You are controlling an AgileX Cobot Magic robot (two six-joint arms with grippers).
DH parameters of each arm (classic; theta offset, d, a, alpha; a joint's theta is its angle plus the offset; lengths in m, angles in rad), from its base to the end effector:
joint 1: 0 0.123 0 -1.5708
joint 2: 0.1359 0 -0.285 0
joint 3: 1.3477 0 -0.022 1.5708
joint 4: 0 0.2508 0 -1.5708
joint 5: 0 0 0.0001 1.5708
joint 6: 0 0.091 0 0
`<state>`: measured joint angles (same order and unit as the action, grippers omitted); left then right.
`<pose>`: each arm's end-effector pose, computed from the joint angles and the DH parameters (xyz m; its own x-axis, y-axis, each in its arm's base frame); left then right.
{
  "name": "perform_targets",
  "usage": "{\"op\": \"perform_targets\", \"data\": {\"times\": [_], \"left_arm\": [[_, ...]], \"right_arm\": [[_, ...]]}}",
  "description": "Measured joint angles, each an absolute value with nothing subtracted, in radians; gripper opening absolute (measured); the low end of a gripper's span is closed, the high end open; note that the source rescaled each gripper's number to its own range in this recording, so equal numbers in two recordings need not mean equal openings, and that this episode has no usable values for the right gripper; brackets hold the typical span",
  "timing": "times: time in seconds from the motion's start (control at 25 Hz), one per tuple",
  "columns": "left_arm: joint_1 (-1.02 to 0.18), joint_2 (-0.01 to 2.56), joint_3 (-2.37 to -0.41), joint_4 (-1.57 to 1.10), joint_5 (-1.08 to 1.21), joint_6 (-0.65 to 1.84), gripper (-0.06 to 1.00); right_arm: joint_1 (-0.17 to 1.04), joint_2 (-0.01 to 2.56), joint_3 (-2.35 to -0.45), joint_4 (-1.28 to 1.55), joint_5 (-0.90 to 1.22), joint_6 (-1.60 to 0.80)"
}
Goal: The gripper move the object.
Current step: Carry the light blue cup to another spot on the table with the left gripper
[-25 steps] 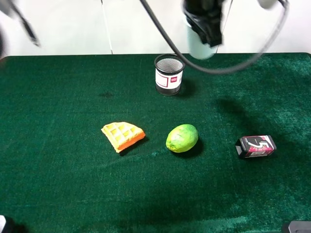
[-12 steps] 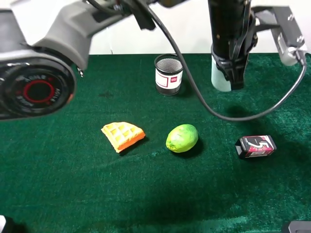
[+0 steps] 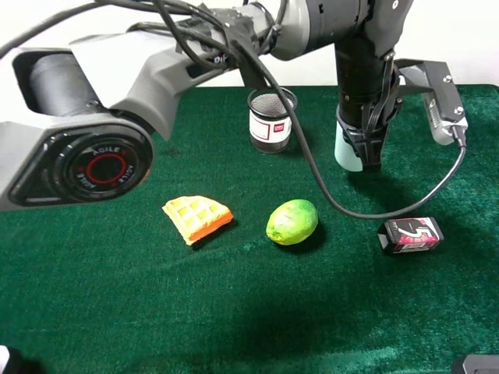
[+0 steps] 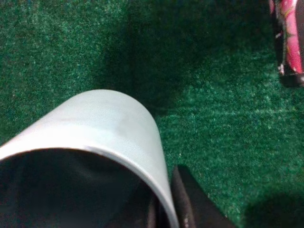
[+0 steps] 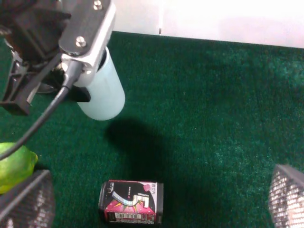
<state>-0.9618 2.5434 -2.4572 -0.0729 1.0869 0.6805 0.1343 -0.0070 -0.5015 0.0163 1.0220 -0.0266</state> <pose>0.3088 -0.4530 0.1920 0.0997 0.9079 -0.4072 0.9718 -0.0010 0.2359 -0.0047 0.0006 0.2809 -0.4070 -0.0733 -0.9105 -0.1538 0.9880 -0.0107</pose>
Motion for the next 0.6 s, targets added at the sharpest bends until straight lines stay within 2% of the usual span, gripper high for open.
{"op": "perform_targets", "data": {"times": [0.6], "left_arm": [[-0.962, 2.593, -2.447, -0.072, 1.047, 0.683, 0.0]], "right_arm": [[0.134, -0.007, -0.502, 0.016, 1.022, -0.025]]}}
